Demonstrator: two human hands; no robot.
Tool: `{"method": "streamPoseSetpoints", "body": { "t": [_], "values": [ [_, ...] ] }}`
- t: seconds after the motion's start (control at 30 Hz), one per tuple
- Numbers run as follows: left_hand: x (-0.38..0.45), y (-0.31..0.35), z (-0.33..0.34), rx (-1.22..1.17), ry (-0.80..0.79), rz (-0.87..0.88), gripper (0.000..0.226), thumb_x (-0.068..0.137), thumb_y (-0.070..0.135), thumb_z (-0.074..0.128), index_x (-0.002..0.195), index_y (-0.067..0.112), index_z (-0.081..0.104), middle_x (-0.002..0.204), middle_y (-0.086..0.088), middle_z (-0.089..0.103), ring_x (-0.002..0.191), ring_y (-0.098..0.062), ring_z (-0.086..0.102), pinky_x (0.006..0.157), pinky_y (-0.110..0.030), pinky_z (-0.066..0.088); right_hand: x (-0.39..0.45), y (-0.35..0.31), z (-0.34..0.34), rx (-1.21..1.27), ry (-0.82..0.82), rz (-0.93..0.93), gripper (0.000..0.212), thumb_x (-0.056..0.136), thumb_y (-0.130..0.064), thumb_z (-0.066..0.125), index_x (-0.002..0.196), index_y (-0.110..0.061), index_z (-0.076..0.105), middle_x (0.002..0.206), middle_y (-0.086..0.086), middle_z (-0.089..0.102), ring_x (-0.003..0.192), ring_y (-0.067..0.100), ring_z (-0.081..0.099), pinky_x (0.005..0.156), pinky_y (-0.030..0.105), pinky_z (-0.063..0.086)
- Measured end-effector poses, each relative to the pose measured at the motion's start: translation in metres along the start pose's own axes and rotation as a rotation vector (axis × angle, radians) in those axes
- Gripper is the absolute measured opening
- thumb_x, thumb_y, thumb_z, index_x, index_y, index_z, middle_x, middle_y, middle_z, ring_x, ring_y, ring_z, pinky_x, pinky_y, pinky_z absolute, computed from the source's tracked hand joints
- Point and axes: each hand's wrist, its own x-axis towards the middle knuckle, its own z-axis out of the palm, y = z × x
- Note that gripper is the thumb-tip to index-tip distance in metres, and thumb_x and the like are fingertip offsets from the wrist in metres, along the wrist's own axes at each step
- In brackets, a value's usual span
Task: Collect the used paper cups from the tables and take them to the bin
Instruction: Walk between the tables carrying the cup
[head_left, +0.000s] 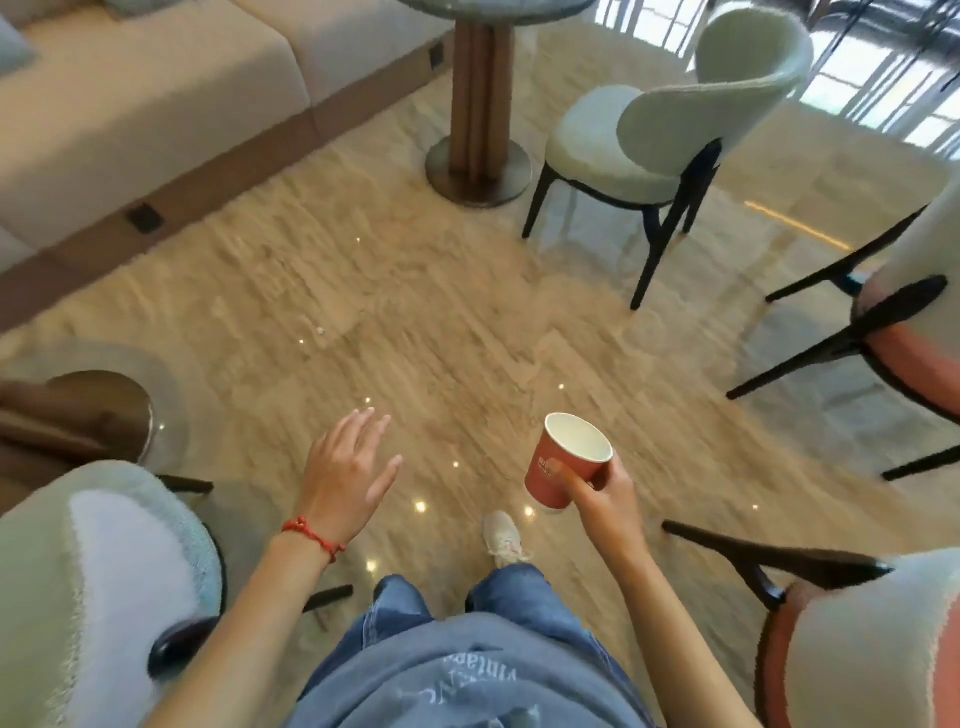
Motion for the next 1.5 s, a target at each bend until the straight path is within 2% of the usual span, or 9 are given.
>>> {"method": "streamPoseSetpoints", "body": {
  "t": [0.23,0.37,0.53,0.7,0.97,1.1,1.27,1.4,1.5],
  "values": [
    [0.023,0.007,-0.019,-0.058,0.093,-0.298,0.085,0.092,0.06,0.011,0.118,-0.005,0.059,0.118,-0.028,0.059,0.112,-0.043,0.055,0.094,-0.051,0.043,0.106,-0.056,0.02,-0.123,-0.313,-0.051,0.047,0.072,-0.015,0.078,0.114,-0.021,0.057,0.101,-0.007,0.067,0.084,-0.005,0.063,0.066,0.009,0.048],
    [0.025,0.002,-0.022,-0.098,0.17,-0.443,0.071,0.086,0.051,0.029,0.124,-0.003,0.055,0.128,-0.025,0.054,0.122,-0.04,0.049,0.099,-0.049,0.039,0.144,-0.077,0.045,-0.188,-0.461,-0.054,0.046,0.074,-0.017,0.078,0.113,-0.025,0.056,0.103,-0.008,0.067,0.088,-0.002,0.063,0.066,0.009,0.048],
    [0.048,-0.025,-0.03,-0.081,0.23,-0.529,0.044,0.086,0.023,0.063,0.119,-0.004,0.058,0.124,-0.026,0.057,0.115,-0.041,0.054,0.093,-0.049,0.042,0.179,-0.087,0.087,-0.197,-0.547,-0.035,0.048,0.074,-0.018,0.077,0.117,-0.023,0.056,0.105,-0.006,0.067,0.094,0.004,0.063,0.067,0.012,0.049],
    [0.1,-0.073,-0.046,-0.068,0.246,-0.526,0.044,0.082,0.016,0.069,0.119,-0.005,0.058,0.122,-0.027,0.057,0.114,-0.042,0.054,0.092,-0.05,0.044,0.222,-0.099,0.145,-0.205,-0.557,-0.026,0.047,0.073,-0.017,0.078,0.115,-0.025,0.056,0.105,-0.007,0.067,0.088,-0.003,0.063,0.065,0.009,0.048],
    [0.2,-0.171,-0.117,-0.107,0.223,-0.52,0.058,0.087,0.04,0.042,0.122,-0.004,0.056,0.126,-0.026,0.055,0.119,-0.041,0.051,0.095,-0.051,0.041,0.296,-0.149,0.255,-0.178,-0.524,-0.037,0.045,0.074,-0.015,0.077,0.113,-0.024,0.056,0.102,-0.006,0.067,0.083,-0.007,0.063,0.063,0.008,0.047],
    [0.248,-0.206,-0.135,-0.061,0.211,-0.482,0.046,0.086,0.026,0.063,0.12,-0.005,0.057,0.123,-0.027,0.057,0.115,-0.043,0.054,0.092,-0.051,0.044,0.332,-0.166,0.291,-0.178,-0.503,-0.04,0.047,0.074,-0.015,0.077,0.115,-0.023,0.056,0.101,-0.009,0.066,0.082,-0.008,0.061,0.063,0.007,0.046],
    [0.305,-0.235,-0.139,-0.092,0.186,-0.51,0.066,0.091,0.051,0.031,0.121,-0.002,0.057,0.123,-0.025,0.058,0.115,-0.041,0.054,0.091,-0.051,0.045,0.393,-0.177,0.33,-0.203,-0.53,-0.01,0.048,0.073,-0.018,0.078,0.116,-0.022,0.057,0.102,-0.009,0.067,0.084,-0.007,0.063,0.064,0.007,0.047],
    [0.351,-0.251,-0.13,-0.111,0.188,-0.59,0.05,0.091,0.035,0.052,0.124,-0.002,0.054,0.129,-0.023,0.054,0.12,-0.04,0.05,0.096,-0.051,0.043,0.453,-0.186,0.363,-0.25,-0.594,-0.001,0.05,0.072,-0.021,0.079,0.117,-0.024,0.056,0.104,-0.008,0.066,0.087,-0.002,0.063,0.065,0.01,0.048],
    [0.388,-0.26,-0.126,-0.157,0.183,-0.653,0.057,0.089,0.041,0.043,0.124,-0.002,0.055,0.128,-0.023,0.054,0.118,-0.039,0.052,0.094,-0.051,0.045,0.499,-0.191,0.383,-0.292,-0.619,0.006,0.053,0.069,-0.024,0.081,0.115,-0.027,0.055,0.105,-0.008,0.066,0.086,-0.004,0.062,0.065,0.01,0.048]
  ]
}}
